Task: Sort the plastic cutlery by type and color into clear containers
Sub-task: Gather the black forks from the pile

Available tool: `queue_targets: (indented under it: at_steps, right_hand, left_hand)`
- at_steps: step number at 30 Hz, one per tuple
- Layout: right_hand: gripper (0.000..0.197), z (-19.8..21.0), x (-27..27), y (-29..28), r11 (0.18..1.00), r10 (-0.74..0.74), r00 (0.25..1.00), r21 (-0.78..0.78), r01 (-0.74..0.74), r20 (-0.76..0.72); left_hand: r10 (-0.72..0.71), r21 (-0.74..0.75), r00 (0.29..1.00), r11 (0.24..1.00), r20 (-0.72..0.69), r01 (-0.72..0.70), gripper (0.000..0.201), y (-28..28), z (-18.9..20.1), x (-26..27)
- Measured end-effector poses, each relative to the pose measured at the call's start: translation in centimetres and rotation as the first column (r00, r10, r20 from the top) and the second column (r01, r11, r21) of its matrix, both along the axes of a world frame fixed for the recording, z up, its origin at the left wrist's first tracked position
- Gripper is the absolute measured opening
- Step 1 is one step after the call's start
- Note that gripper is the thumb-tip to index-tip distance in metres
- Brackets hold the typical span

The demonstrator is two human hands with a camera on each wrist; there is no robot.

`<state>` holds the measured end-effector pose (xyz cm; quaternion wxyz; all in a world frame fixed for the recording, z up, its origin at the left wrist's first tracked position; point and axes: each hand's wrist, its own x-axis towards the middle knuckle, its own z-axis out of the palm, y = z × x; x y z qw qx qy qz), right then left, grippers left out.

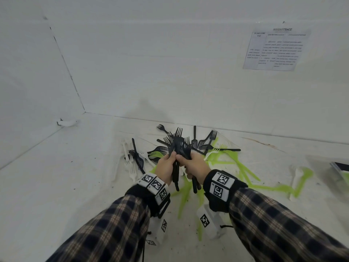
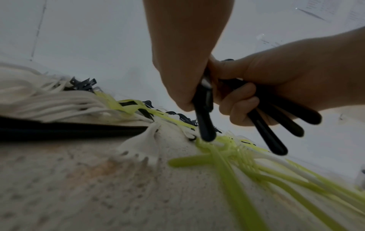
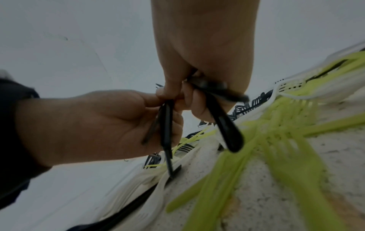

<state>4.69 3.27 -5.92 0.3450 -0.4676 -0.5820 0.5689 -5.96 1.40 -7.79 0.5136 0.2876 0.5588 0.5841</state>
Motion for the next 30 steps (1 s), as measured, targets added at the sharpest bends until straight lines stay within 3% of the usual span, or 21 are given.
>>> queue_targets:
  at_steps: [4,7,11,14,17,19,24,30]
  right_hand:
    - [0.016,-0.6,-0.6,0.1,0.997,-0.076,0.996,0.011,0.077,-0.056]
    - [0.027,-0.8,-0.6,0.0,0.993,-0.122,0.988,-0.004,0.122,-0.092]
    - [0.029,-0.3,-0.7,-0.2,0.998,-0.044,0.999,-0.044,0.045,0.018]
    - [0.03,-0.7,-0.8,0.4,0.992,-0.103,0.99,-0.066,0.11,0.101]
    - [0.021,-1.3,-1.2,0.7,0.965,-0.26,0.946,0.004,0.264,0.196]
    - [0.02,-1.5,-1.3,0.8,0.946,-0.323,0.933,0.044,0.32,0.16]
    - [0.015,-0.9,-1.8,0.4,0.97,-0.243,0.965,-0.018,0.243,-0.097]
    - [0.019,-0.7,-1.8,0.2,0.948,-0.318,0.925,-0.074,0.309,-0.207]
  left_hand:
    - [-0.001,-0.003,1.0,1.0,-0.002,0.001,0.028,-0.2,0.0,-0.2]
    - [-0.001,-0.026,1.0,1.0,-0.014,0.0,0.027,-0.4,0.3,-0.4]
    - [-0.003,-0.012,1.0,1.0,-0.012,0.003,0.024,-0.6,0.6,-0.7]
    - [0.013,0.004,0.999,1.0,-0.046,-0.012,0.024,-0.7,0.6,-0.7]
    - [0.091,0.004,0.992,0.996,-0.088,-0.091,0.026,-0.5,0.4,-0.7]
    - [0.1,-0.003,0.989,0.995,-0.113,-0.101,0.026,-0.6,0.4,-0.6]
    - [-0.045,0.004,0.987,0.999,-0.157,0.046,0.016,-0.9,0.3,-0.2]
    - [-0.077,0.053,0.975,0.995,-0.208,0.09,0.03,-1.3,1.7,0.2]
